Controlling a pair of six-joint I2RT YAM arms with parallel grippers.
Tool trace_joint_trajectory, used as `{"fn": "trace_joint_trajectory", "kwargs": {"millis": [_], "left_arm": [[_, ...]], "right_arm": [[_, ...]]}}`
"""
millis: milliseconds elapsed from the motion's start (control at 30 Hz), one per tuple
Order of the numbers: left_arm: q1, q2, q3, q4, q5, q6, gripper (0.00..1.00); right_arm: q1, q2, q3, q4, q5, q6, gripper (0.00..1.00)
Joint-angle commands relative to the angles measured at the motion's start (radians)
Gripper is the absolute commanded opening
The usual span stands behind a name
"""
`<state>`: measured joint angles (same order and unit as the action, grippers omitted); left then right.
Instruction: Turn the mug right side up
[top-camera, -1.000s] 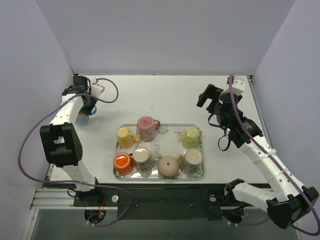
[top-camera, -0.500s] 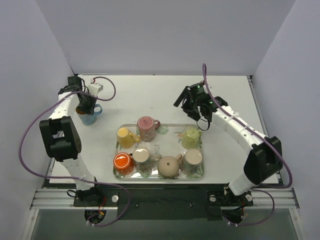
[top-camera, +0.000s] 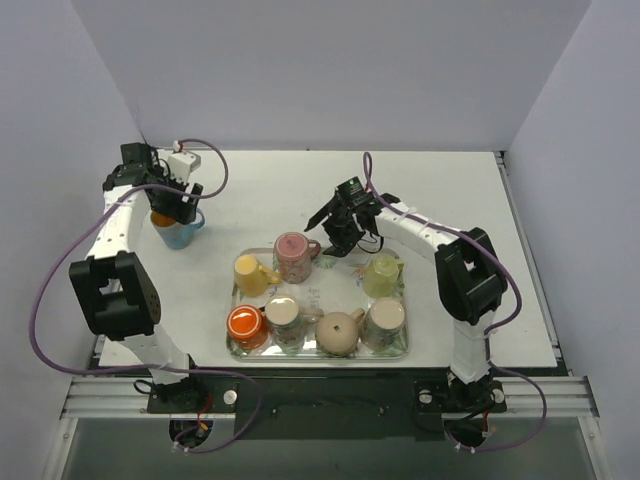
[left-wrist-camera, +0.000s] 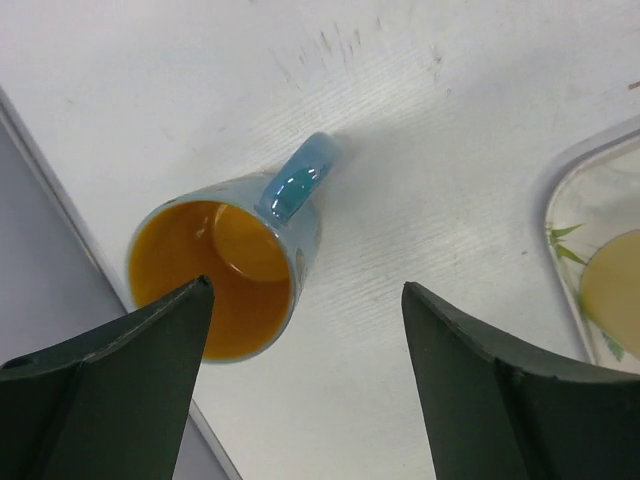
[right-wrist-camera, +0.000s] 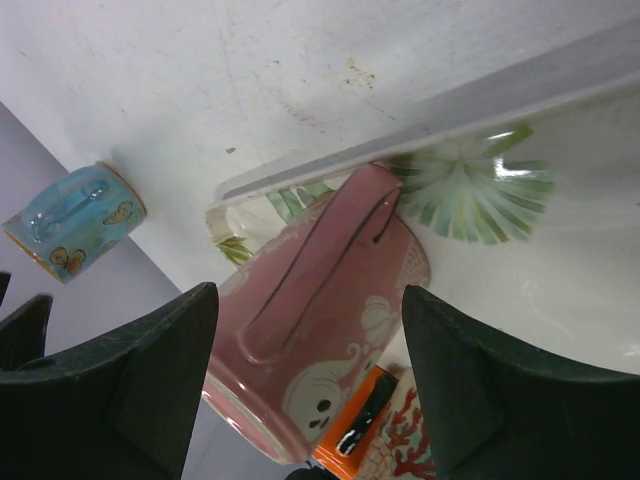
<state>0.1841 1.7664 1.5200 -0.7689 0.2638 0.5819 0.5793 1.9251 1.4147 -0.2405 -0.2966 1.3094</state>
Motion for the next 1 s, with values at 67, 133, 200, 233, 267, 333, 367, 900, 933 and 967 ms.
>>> {"fn": "trace_joint_trajectory", "kwargs": {"millis": [67,133,200,233,267,333,367,900,933,967], "left_arm": [[-0.011,-0.194,-0.012,0.023,0.109,-0.048,0.88],[-0.023,-0.218,-0.030,0.019,0.121,-0.047,0.89],[-0.040,-0.237,-0.050,0.019,0.111,-0.039,0.89],[-0.054,-0.243,-0.064,0.017,0.098,-0.034,0.89],[-0.063,-0.251,-0.076,0.019,0.088,-0.031,0.89],[-0.089,-0.262,-0.089,0.017,0.080,-0.031,0.89],[-0.098,-0.263,-0.092,0.017,0.078,-0.031,0.90],[-0.238,-0.328,-0.090,-0.038,0.152,-0.042,0.90],[-0.238,-0.328,-0.086,-0.053,0.188,-0.045,0.90],[-0.239,-0.326,-0.071,-0.062,0.230,-0.050,0.90]], "right_arm": [[0.020,0.084,0.110,-0.006,-0.052,0.094,0.67],[0.030,0.112,0.133,-0.002,-0.059,0.099,0.67],[0.037,0.138,0.147,-0.003,-0.065,0.106,0.64],[0.040,0.146,0.151,-0.003,-0.064,0.109,0.62],[0.045,0.150,0.155,-0.003,-0.059,0.108,0.60],[0.042,0.166,0.164,-0.006,-0.055,0.105,0.50],[0.040,0.172,0.165,-0.006,-0.052,0.108,0.46],[0.050,-0.014,0.034,0.284,-0.064,-0.047,0.00],[0.050,-0.053,0.001,0.356,-0.064,-0.076,0.00],[0.048,-0.070,-0.016,0.387,-0.061,-0.088,0.00]]}}
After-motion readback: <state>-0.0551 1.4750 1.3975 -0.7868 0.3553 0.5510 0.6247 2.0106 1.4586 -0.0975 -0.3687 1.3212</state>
